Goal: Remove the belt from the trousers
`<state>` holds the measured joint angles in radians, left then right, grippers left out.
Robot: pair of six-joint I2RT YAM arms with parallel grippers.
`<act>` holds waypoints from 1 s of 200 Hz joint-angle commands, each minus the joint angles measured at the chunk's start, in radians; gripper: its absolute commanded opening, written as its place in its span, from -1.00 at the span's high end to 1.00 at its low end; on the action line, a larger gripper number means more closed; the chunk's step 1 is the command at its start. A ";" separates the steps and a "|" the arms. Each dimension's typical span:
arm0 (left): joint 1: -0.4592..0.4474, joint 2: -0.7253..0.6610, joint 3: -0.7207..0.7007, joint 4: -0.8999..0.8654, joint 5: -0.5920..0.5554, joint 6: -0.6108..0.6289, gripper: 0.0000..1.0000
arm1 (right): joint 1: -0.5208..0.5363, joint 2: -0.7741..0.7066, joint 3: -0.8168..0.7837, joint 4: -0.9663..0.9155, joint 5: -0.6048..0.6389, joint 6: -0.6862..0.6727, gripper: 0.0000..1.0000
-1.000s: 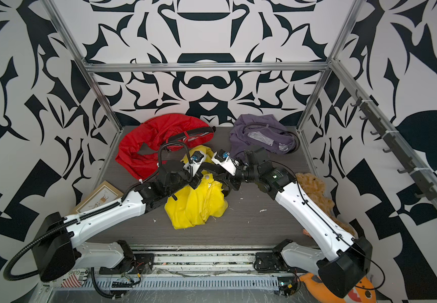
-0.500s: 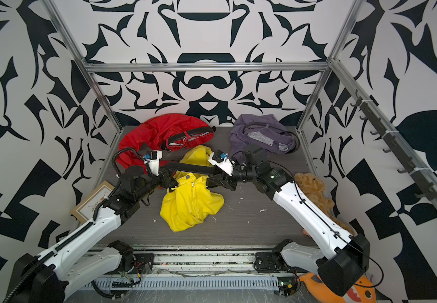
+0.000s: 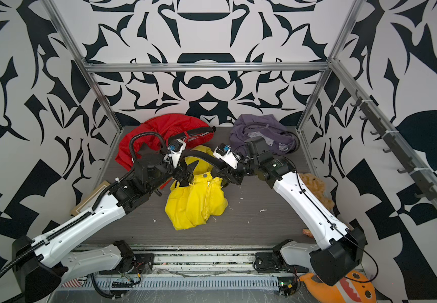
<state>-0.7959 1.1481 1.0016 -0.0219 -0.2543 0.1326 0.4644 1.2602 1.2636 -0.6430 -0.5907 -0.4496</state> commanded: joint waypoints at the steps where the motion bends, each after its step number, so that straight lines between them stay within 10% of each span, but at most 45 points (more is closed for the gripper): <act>1: -0.052 0.066 0.061 0.001 -0.084 0.206 -0.99 | 0.001 -0.024 0.053 -0.010 -0.016 -0.015 1.00; 49: -0.088 0.188 0.134 0.080 -0.058 0.341 -0.72 | 0.001 -0.027 0.049 -0.014 -0.014 -0.017 1.00; 95: -0.080 0.188 0.105 0.107 -0.083 0.305 1.00 | 0.000 -0.047 0.030 -0.007 0.040 -0.012 1.00; 200: 0.530 -0.073 -0.166 0.020 0.251 -0.361 1.00 | -0.052 -0.101 -0.015 -0.027 0.084 -0.003 1.00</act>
<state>-0.3706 1.1004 0.8848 0.0158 -0.1020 -0.0196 0.4328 1.1896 1.2457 -0.6693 -0.5453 -0.4511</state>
